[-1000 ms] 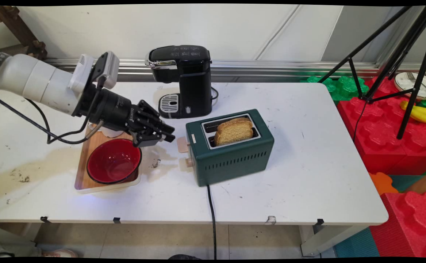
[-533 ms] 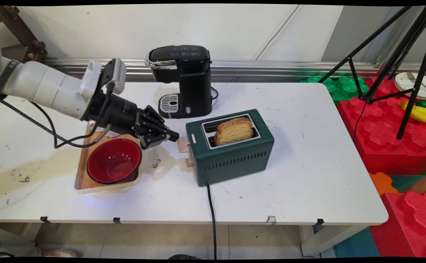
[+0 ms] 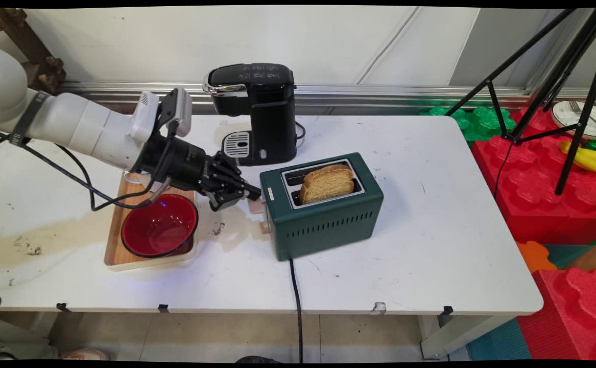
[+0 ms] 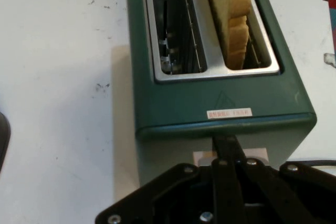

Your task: Press the toaster switch

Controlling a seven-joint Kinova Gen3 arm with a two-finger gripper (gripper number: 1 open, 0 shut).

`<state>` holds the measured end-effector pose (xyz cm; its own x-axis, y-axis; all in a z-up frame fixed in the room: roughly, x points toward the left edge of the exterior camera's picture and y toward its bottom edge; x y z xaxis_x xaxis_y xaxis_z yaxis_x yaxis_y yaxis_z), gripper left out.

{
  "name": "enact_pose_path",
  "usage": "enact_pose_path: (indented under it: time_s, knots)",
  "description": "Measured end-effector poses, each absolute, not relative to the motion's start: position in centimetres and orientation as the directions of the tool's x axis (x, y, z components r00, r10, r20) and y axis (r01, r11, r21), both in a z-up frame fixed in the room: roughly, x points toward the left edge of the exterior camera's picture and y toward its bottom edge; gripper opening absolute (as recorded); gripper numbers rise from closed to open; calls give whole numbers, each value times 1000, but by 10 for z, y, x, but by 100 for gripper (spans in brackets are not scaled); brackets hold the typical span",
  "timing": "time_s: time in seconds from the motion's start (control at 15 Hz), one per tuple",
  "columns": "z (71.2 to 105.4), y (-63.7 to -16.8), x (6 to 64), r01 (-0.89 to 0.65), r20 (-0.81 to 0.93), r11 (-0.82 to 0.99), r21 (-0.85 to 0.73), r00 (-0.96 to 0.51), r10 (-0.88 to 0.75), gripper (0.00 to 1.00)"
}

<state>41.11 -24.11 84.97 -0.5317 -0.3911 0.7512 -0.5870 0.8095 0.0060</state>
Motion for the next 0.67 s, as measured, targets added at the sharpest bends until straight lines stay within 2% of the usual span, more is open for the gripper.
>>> enact_pose_path:
  time_s: [0.67]
  knots:
    - [827,-245,410,-590,730,807,20,-543,-415,0]
